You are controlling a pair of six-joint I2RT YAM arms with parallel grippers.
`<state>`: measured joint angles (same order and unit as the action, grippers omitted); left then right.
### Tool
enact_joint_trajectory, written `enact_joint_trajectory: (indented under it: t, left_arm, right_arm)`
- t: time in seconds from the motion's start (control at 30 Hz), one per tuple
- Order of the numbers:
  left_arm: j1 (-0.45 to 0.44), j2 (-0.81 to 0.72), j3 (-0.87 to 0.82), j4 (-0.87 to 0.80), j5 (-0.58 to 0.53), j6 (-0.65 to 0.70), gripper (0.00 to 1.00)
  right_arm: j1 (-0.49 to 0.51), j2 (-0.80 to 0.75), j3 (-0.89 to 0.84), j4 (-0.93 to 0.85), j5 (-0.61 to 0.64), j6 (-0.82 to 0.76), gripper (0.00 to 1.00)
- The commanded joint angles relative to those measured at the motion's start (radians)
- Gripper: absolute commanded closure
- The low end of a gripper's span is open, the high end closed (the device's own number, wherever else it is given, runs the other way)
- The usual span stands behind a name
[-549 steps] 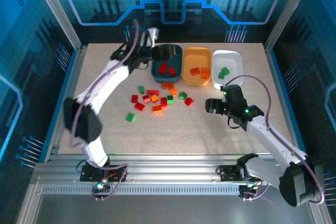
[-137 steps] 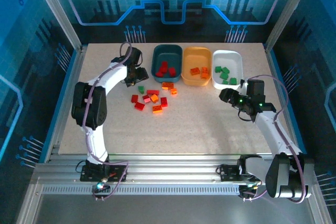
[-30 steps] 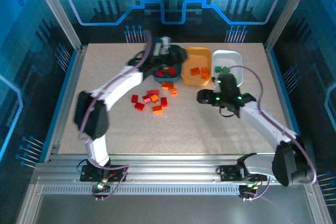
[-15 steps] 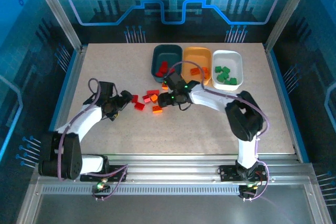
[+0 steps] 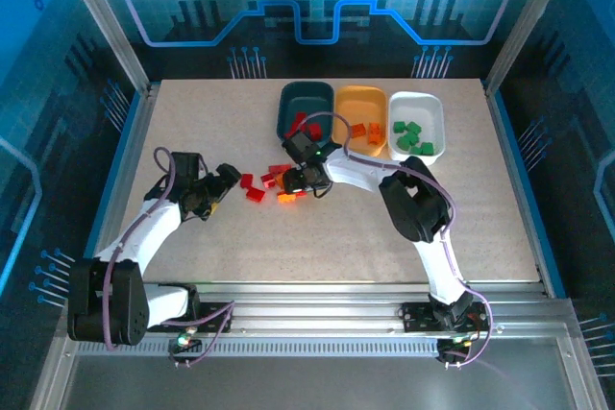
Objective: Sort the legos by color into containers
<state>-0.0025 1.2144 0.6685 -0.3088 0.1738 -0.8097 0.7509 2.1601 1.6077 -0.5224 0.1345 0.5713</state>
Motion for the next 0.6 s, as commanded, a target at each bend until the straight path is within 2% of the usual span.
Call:
enact_joint_trajectory:
  t: [0.0, 0.13, 0.3, 0.47, 0.57]
  left_arm:
    - [0.012, -0.022, -0.018, 0.009, 0.043, 0.026, 0.01]
    - [0.011, -0.036, -0.05, 0.044, 0.072, 0.0, 0.01]
    - [0.01, -0.042, -0.147, 0.152, 0.125, -0.052, 0.01]
    - [0.01, -0.043, -0.197, 0.175, 0.146, -0.056, 0.01]
    - [0.01, -0.04, -0.206, 0.184, 0.161, -0.057, 0.01]
  right_arm:
    - [0.003, 0.047, 0.058, -0.075, 0.055, 0.024, 0.42]
    - [0.004, 0.021, 0.025, -0.057, 0.086, 0.043, 0.53]
    - [0.007, -0.15, -0.132, 0.066, 0.083, 0.076, 0.65]
    - [-0.007, -0.263, -0.114, 0.048, 0.128, 0.037, 0.66]
    - [-0.058, -0.217, -0.012, 0.019, 0.127, -0.025, 0.64]
